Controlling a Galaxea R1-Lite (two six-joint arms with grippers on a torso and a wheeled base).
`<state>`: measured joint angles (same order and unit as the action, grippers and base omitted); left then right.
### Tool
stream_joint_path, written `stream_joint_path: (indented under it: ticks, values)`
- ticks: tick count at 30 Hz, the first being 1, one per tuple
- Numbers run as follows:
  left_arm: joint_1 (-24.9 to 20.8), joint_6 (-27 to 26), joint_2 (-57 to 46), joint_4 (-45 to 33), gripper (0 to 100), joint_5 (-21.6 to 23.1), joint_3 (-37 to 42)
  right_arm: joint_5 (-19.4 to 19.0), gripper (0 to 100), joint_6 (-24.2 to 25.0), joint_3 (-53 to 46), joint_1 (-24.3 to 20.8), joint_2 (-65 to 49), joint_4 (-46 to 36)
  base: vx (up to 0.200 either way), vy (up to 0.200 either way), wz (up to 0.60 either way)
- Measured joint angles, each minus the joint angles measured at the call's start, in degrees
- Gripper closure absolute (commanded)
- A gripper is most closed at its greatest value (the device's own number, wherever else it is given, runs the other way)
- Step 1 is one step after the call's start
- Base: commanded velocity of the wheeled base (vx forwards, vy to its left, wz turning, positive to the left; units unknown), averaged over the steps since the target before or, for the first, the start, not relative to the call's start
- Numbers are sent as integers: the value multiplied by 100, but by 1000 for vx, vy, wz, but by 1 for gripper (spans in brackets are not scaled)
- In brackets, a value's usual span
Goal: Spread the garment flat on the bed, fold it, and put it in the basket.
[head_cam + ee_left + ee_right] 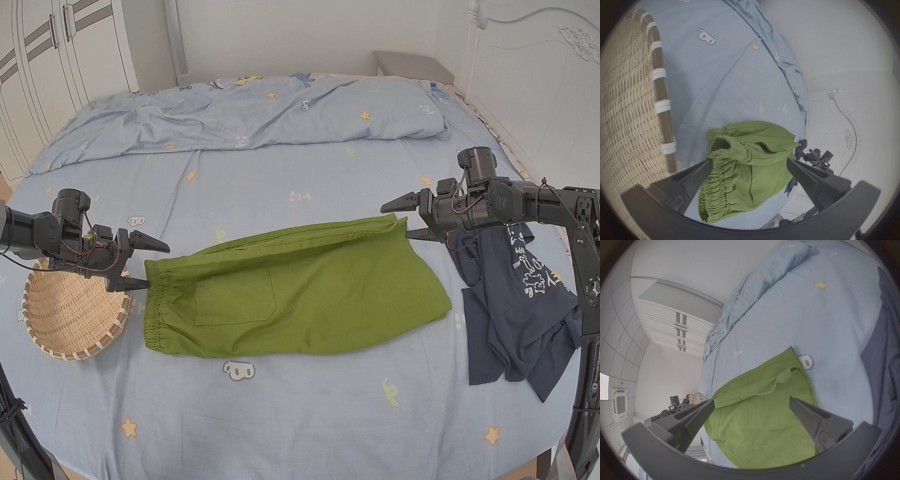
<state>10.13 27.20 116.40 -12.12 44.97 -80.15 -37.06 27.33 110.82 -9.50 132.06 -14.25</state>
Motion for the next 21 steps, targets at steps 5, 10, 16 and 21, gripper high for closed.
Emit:
stream_joint_path:
  ticks: [5,10,16,21]
  values:
    - [-63,0,4,16,0,13,-41,-2,0,0,-38,-20,16,-4,0,0,0]
    - [-112,22,4,137,0,13,-52,0,0,0,-107,-23,9,-4,0,0,0]
    - [-93,226,6,523,0,9,-52,0,0,-5,-223,-30,-30,2,0,0,0]
    - [-95,712,11,1079,0,5,-13,-2,0,-7,-418,-50,-160,11,0,0,0]
